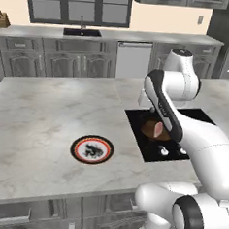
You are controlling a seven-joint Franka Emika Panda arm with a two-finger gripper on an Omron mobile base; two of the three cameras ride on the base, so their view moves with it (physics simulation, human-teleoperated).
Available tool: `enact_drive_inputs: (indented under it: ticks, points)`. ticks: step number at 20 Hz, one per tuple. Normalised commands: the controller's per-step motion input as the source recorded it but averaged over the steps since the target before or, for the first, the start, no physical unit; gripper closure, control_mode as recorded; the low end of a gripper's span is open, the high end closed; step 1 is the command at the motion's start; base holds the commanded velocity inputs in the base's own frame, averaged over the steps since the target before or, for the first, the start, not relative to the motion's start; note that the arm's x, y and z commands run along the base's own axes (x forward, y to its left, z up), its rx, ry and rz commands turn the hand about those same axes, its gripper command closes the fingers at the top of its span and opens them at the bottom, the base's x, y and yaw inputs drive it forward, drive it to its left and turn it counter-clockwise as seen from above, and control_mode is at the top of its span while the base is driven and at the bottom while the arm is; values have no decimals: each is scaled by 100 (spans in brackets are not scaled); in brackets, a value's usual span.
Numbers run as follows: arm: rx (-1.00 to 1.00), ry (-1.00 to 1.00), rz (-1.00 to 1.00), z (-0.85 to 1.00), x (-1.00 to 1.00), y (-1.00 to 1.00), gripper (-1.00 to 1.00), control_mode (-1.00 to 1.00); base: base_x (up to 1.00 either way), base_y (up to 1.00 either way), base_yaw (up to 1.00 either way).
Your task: Place one of the steaks on the plate and the other in the bowl. Then place the bowl in the fridge.
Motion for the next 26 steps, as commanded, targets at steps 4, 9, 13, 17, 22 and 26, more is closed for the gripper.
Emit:
enact_drive_inputs:
  ticks: [4,9,13,17,22,26]
  points:
    - [0,-8,-4,-8,0,2,-100,-100,0,0,0]
    - [4,-3,-16,-32,1,-19,-100,-100,0,0,0]
    - [6,13,-20,-19,14,-26,-100,-100,0,0,0]
    - [6,23,-18,-14,30,-26,-100,-100,0,0,0]
    - [3,19,-16,-20,30,-29,-100,-100,0,0,0]
    - [0,11,-11,-33,15,-29,-100,-100,0,0,0]
